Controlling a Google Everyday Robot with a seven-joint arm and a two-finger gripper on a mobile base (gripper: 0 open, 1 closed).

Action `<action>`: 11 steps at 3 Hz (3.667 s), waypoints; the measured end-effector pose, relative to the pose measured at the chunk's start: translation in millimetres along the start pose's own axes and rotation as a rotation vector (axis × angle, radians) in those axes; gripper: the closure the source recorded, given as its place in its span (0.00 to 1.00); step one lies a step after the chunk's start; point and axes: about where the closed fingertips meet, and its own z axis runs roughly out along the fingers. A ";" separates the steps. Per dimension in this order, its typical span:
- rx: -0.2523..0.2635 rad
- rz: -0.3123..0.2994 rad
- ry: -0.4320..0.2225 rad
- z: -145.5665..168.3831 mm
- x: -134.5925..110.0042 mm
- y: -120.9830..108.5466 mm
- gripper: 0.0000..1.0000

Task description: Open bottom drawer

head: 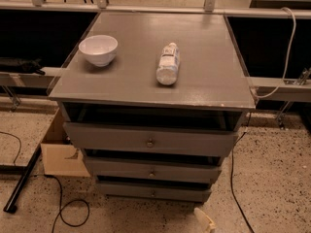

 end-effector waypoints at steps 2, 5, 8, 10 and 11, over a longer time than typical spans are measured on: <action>-0.013 -0.270 0.135 8.6 2.1 -10.0 0.00; 0.026 -0.578 0.180 7.7 9.6 -4.0 0.00; 0.354 -1.090 0.104 14.9 7.2 4.7 0.00; 0.470 -1.265 0.086 15.4 17.9 9.9 0.00; 0.463 -1.267 0.099 30.8 32.0 -0.9 0.00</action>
Offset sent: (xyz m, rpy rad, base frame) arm 0.0183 0.0022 -0.0118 -0.3604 -0.3028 0.0689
